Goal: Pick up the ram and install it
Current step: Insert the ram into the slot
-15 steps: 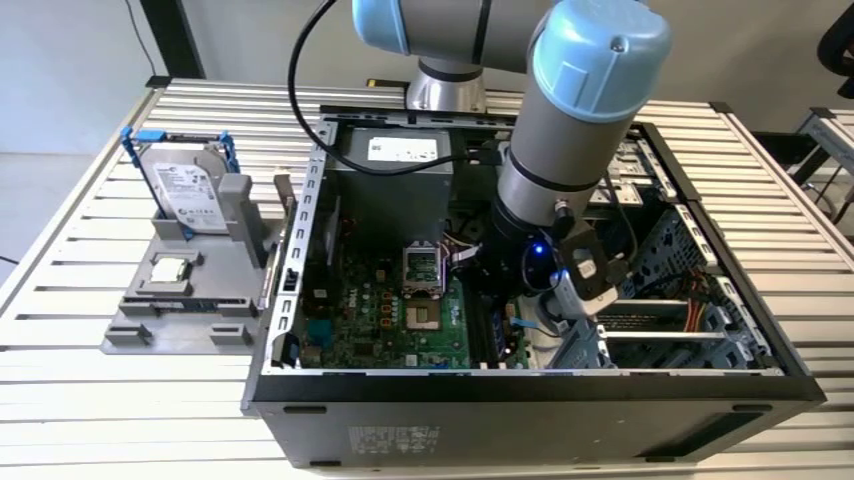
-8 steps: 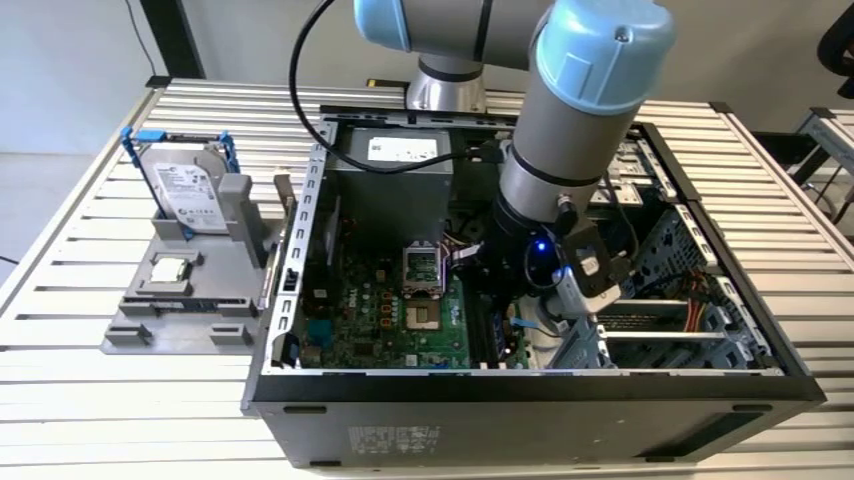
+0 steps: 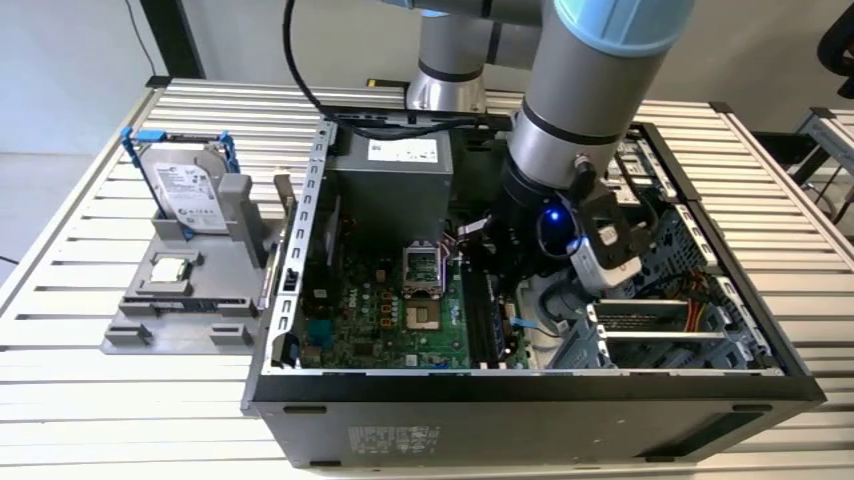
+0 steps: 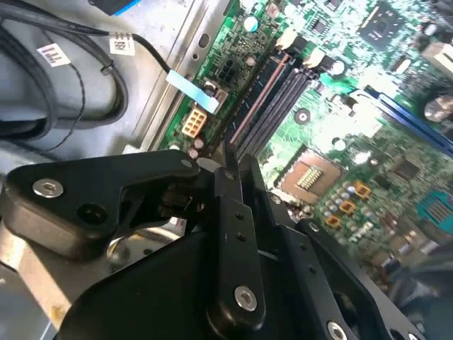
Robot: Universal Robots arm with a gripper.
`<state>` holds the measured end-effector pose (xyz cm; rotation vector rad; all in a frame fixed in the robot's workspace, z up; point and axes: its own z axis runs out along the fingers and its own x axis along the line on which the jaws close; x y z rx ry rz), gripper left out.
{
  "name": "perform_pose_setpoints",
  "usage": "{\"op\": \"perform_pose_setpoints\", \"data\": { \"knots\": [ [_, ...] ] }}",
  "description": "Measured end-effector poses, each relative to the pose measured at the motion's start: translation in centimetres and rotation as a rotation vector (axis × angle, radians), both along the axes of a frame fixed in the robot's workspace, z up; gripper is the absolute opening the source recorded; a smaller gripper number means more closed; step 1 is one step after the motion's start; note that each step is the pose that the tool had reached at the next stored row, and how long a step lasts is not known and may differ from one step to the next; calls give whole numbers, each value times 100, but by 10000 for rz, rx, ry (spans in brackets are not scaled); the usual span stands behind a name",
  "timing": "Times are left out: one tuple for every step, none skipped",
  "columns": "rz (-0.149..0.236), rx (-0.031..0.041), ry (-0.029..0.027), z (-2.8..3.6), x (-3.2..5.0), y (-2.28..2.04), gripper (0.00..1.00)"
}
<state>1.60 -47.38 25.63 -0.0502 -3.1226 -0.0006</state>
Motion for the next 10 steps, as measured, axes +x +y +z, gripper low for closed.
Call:
{"op": "perform_pose_setpoints", "data": {
  "knots": [
    [0, -1, 1, 28, 0, 0, 100],
    [0, -2, 0, 33, 0, 0, 100],
    [0, -1, 0, 33, 0, 0, 100],
    [0, -3, 0, 33, 0, 0, 100],
    [0, -4, 0, 33, 0, 0, 100],
    [0, -7, 0, 33, 0, 0, 100],
    [0, -8, 0, 34, 0, 0, 0],
    [-1, -10, 0, 34, 0, 0, 0],
    [-1, -10, 0, 33, 0, 0, 0],
    [0, -11, 0, 33, 0, 0, 0]
  ]
}}
